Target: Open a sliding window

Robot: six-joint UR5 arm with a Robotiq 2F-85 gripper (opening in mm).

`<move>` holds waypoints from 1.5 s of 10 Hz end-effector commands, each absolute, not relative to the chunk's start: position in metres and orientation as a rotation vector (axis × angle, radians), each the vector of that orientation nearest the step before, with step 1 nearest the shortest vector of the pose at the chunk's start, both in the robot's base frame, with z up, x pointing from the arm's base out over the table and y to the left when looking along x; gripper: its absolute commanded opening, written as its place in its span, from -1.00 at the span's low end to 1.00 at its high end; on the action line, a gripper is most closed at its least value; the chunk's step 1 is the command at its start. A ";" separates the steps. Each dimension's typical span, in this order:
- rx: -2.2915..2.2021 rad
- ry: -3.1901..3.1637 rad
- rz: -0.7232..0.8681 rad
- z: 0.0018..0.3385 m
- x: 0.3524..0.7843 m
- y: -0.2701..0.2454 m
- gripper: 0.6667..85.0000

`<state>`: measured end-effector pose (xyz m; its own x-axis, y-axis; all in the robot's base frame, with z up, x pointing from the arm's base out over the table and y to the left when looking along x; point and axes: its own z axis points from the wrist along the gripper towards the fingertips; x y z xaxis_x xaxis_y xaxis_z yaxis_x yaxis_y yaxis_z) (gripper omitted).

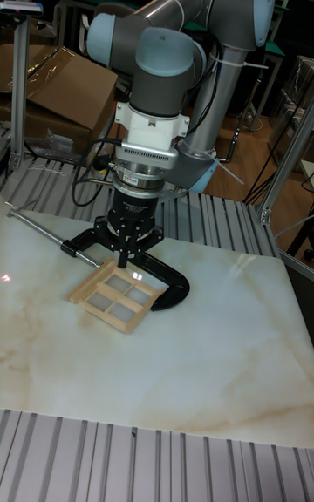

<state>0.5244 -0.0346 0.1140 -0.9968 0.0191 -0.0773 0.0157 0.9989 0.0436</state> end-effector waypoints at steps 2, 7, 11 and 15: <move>0.043 3.007 0.110 0.084 0.546 -0.029 -1.00; 0.048 2.975 0.099 0.052 0.564 -0.027 -1.00; 0.045 2.969 0.094 0.037 0.563 -0.027 -1.00; 0.053 2.961 0.148 0.027 0.561 -0.021 -1.00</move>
<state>0.5612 -0.0262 0.0322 -0.9856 0.0258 -0.1674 0.0143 0.9975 0.0693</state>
